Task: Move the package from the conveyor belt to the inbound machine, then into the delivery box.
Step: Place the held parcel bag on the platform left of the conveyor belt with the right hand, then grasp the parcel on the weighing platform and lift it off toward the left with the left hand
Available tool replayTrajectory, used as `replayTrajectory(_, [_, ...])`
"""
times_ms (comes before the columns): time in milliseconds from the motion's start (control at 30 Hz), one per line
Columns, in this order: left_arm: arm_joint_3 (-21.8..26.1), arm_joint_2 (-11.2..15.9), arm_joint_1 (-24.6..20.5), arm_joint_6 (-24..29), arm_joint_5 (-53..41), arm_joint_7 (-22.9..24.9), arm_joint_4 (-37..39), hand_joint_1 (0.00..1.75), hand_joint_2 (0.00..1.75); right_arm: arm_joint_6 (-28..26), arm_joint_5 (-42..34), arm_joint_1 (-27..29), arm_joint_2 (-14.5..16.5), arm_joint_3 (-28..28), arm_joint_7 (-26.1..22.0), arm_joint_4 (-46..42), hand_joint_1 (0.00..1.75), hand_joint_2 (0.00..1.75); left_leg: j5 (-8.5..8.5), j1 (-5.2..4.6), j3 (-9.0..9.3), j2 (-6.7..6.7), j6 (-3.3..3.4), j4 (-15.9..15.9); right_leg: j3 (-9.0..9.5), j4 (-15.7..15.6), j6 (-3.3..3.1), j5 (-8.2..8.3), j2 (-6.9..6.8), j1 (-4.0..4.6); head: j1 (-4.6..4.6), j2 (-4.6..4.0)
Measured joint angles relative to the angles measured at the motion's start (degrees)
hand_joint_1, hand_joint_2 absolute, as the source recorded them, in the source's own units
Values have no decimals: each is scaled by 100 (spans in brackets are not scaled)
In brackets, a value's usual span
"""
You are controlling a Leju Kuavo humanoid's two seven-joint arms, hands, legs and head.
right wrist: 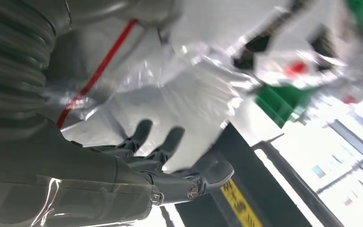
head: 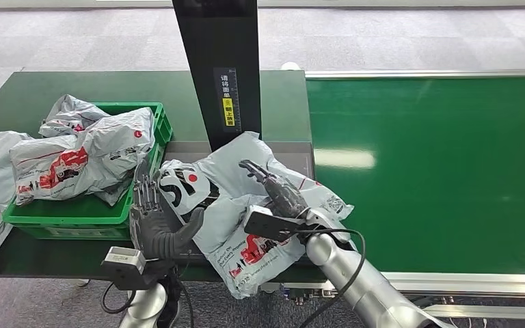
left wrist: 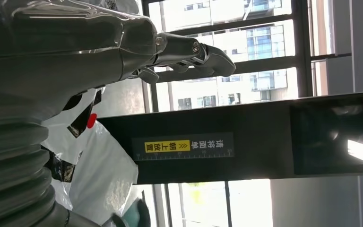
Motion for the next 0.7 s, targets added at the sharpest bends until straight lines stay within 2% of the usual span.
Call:
replayTrajectory(267, [-70, 1, -243, -71, 118, 22, 359, 0, 175, 688, -1356, 408, -148, -1084, -536, -842, 0, 175, 0, 0, 0, 0, 0, 0, -2, -1, 0, 0, -1, 0, 0, 0])
replayTrajectory(333, [-105, 7, -344, -5, -151, 227, 533, 0, 175, 753, -1584, 481, -194, -1309, -567, -1089, 0, 175, 0, 0, 0, -1, 0, 1, -1, 0, 0, 0, -1, 0, 0, 0])
replayTrajectory(567, [-418, 87, -833, 568, -2594, 2092, 1759, 0, 175, 1060, -1950, 873, -284, -2046, -558, -2091, 0, 175, 0, 0, 0, 3, 0, 1, -3, 0, 0, 0, 4, -1, 0, 0])
replayTrajectory(633, [-506, 98, -1023, 523, -3350, 2796, 2178, 0, 175, 1145, -1971, 936, -288, -2212, -541, -2330, 0, 175, 0, 0, 0, 2, 0, 1, -3, 0, 0, 0, 4, -1, 1, 0])
replayTrajectory(700, [-617, 102, -1222, 244, -4075, 3476, 2587, 0, 175, 1204, -1960, 982, -289, -2342, -490, -2577, 0, 175, 0, 0, 0, 1, 0, 0, -1, 0, 0, 0, 2, -1, 0, 0])
